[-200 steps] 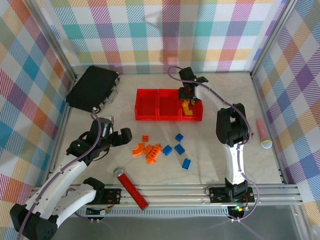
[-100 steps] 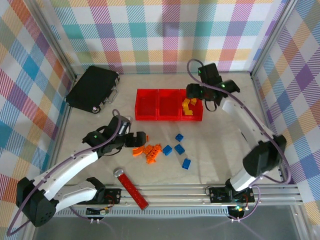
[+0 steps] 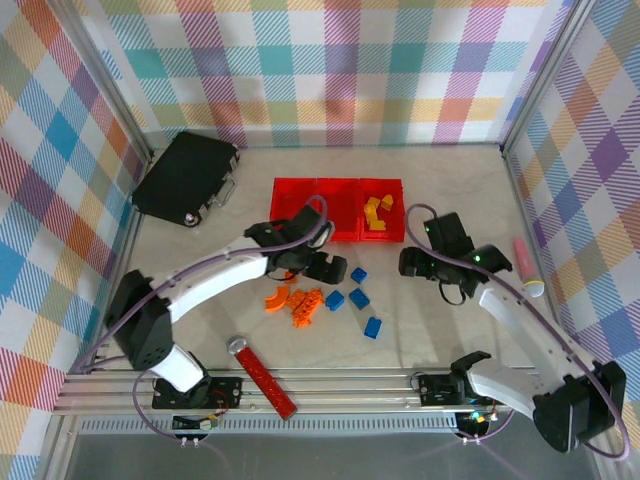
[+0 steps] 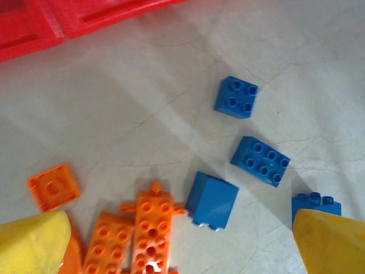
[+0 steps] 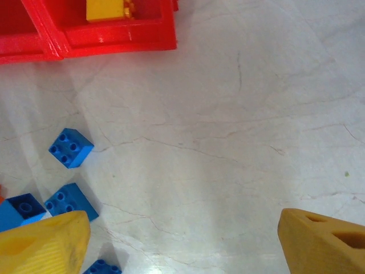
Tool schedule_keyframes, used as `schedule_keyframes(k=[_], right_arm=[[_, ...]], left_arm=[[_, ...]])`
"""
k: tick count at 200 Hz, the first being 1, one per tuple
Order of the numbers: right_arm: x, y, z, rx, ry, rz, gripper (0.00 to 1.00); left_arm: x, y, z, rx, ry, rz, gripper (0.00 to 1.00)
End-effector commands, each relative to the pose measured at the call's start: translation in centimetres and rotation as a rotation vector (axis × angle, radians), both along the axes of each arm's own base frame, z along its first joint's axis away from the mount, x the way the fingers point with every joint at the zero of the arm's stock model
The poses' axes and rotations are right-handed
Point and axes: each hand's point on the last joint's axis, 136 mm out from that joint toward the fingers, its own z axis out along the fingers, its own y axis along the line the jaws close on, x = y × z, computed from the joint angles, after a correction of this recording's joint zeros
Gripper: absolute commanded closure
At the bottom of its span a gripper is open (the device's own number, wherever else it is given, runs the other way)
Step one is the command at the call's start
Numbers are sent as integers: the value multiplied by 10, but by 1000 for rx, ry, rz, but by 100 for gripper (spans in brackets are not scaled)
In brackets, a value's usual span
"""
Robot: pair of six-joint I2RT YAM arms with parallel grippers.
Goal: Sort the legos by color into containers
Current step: Pick up the lego from the center of the table.
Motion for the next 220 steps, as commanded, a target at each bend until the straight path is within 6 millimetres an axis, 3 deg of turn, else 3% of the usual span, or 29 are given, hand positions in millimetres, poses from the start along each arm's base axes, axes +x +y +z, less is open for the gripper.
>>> schedule_keyframes(k=[1, 41, 89, 155, 220], right_arm=[[-11, -11, -2, 33, -36, -75, 14], [-27, -27, -12, 72, -84, -186, 14], [-37, -31, -32, 55, -25, -205, 14], [-43, -33, -41, 52, 12, -219, 15], [-43, -31, -44, 51, 30, -215, 15]], left_arm=[[-12, -21, -5, 76, 13, -121, 0], [-9, -51, -36, 176, 68, -233, 0], [0, -77, -53, 197, 55, -362, 2], [16, -93, -78, 253, 41, -437, 7], [34, -96, -96, 308, 26, -372, 16]])
